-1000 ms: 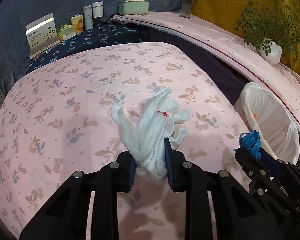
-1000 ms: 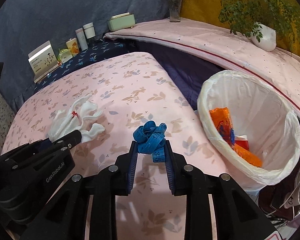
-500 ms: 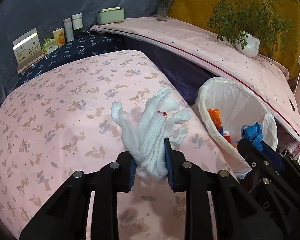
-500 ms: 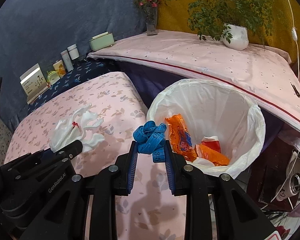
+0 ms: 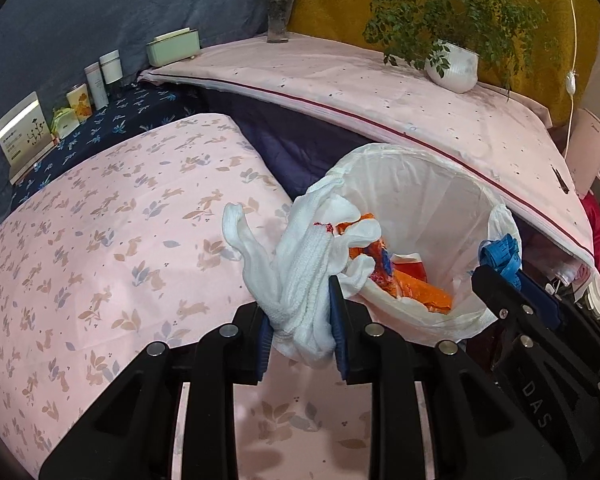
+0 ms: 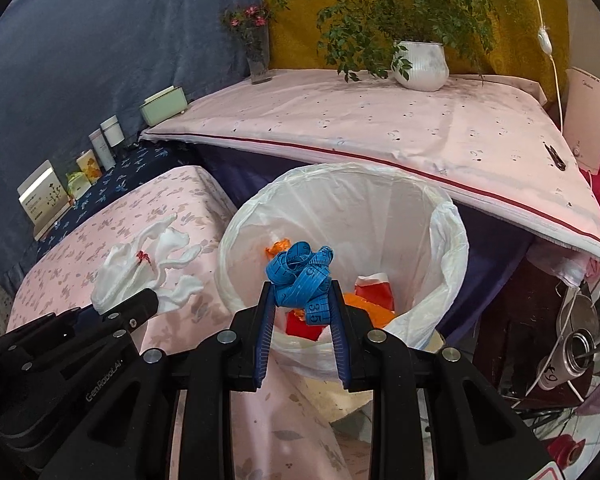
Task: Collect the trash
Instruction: 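Lift and carry the glove and tape measure over the white bin with both tools, then open both tools to drop the glove and tape measure into the bin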
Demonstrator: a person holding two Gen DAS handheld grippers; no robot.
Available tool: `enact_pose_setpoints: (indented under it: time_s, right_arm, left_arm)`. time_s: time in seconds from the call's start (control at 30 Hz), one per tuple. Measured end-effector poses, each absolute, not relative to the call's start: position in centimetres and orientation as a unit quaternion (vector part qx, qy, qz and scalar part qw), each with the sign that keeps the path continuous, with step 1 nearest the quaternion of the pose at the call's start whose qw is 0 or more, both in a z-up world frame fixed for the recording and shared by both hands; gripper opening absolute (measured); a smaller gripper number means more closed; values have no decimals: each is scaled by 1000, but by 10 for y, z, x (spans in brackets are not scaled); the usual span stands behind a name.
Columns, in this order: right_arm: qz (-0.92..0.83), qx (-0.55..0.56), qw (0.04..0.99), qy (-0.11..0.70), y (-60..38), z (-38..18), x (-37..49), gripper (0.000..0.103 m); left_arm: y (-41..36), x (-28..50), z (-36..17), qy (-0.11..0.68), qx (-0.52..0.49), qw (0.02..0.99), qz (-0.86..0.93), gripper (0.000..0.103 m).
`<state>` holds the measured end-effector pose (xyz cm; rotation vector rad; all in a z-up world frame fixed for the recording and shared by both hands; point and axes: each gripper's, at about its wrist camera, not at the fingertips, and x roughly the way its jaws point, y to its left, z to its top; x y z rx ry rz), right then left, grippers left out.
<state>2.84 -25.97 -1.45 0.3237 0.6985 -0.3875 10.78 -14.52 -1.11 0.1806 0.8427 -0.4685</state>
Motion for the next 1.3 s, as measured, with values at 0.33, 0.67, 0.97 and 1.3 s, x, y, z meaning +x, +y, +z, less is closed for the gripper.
enact_pose_setpoints:
  time_s: [0.33, 0.67, 0.97, 1.3]
  right_arm:
    - [-207, 184, 901, 333, -300, -16, 25, 25]
    - [-212, 181, 899, 336, -315, -17, 36, 25]
    - [-211, 174, 902, 333, -319, -13, 50, 26]
    - [-214, 168, 903, 331, -322, -11, 63, 29]
  left_arm:
    - [-183, 112, -7, 409, 102, 867, -266, 24]
    - [-204, 122, -11, 415, 109, 860, -275, 26]
    - [-210, 130, -10, 413, 113, 861, -275, 28]
    - [-211, 139, -14, 418, 107, 862, -267, 47]
